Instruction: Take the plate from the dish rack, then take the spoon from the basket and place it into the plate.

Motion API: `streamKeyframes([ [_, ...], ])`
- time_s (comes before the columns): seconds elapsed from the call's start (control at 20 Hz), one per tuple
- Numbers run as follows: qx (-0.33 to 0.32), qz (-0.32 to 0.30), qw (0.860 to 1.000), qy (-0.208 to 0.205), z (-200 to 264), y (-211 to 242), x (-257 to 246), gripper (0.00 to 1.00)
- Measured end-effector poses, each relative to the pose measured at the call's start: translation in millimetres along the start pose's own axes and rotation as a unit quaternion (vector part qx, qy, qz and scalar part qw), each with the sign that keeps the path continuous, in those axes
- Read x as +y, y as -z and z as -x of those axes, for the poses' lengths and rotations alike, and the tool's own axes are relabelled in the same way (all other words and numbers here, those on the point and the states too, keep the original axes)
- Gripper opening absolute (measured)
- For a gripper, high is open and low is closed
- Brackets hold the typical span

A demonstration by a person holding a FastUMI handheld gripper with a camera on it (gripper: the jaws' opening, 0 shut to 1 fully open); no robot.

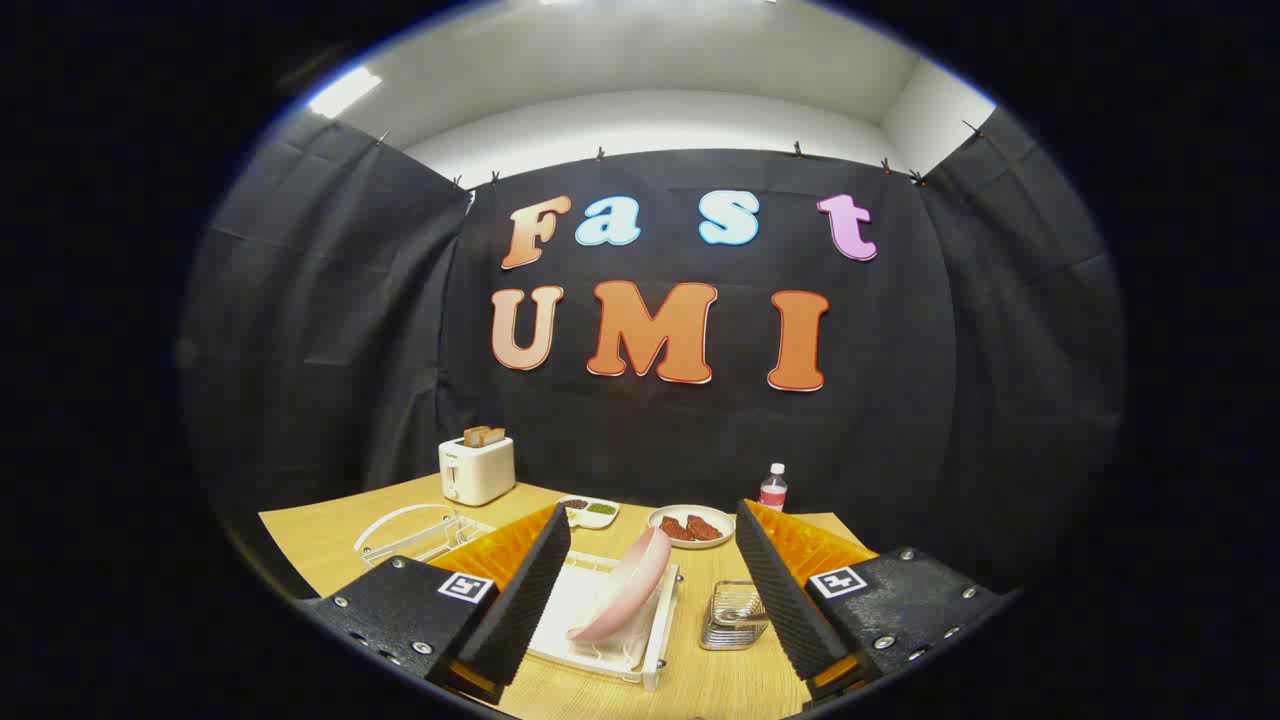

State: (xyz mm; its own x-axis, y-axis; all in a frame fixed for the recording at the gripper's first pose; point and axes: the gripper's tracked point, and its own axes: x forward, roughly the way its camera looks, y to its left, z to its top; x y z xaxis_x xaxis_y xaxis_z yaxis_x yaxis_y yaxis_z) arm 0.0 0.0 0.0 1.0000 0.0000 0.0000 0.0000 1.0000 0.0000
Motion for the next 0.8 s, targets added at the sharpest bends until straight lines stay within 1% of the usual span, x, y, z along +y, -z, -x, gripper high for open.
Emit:
streamKeyframes([
  [0.25,-0.003,-0.013,1.0,0.016,-21,13,-11,0.99],
  [0.45,0.005,0.0,0.999,0.033,-41,28,-25,0.99],
  [0.6,-0.003,-0.003,0.999,0.045,-58,27,-30,0.99],
  [0.75,-0.011,-0.004,0.999,0.038,-75,24,-23,0.99],
  [0.8,-0.012,-0.002,0.999,0.044,-82,23,-24,0.99],
])
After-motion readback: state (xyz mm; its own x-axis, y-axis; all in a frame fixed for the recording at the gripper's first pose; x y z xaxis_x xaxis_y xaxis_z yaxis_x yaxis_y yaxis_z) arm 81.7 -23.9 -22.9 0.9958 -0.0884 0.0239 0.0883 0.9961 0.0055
